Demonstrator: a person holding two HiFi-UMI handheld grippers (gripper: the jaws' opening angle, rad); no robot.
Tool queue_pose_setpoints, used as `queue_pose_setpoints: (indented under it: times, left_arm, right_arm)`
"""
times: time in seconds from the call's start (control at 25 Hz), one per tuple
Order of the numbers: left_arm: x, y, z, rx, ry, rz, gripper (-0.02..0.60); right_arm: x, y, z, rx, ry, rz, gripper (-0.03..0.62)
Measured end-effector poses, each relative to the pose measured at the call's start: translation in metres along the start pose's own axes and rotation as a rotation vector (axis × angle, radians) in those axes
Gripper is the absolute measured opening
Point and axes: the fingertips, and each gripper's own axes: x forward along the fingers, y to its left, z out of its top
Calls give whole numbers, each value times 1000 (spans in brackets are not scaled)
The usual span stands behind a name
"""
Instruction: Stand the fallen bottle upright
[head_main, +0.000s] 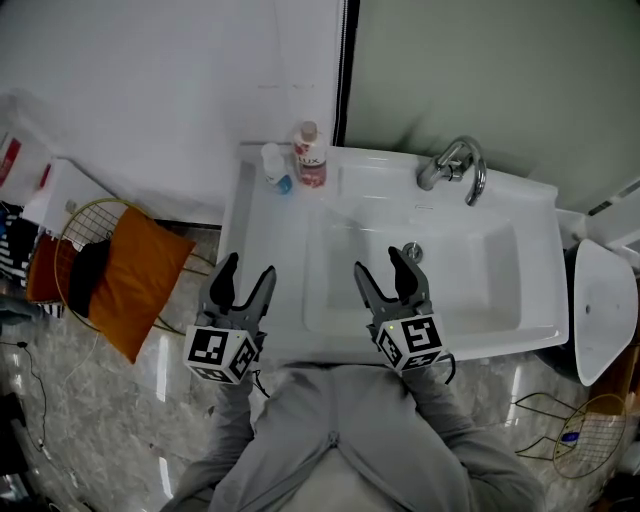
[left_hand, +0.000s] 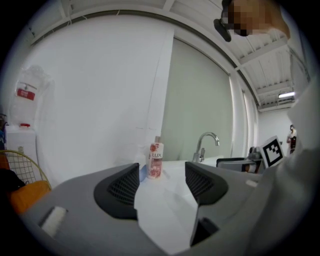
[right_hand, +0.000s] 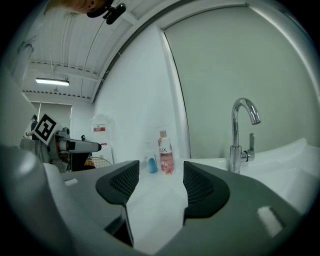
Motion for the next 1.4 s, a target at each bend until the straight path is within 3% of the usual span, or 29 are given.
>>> queue_pose_setpoints:
  times: [0.64,1.4]
  left_arm:
    - [-12,6,10,41,-22,81,328]
    - [-16,2,5,29,-14,95,328]
  right_arm:
    - [13,-1,4,-41,14,47,259]
    - [14,0,5,-14,24,59,258]
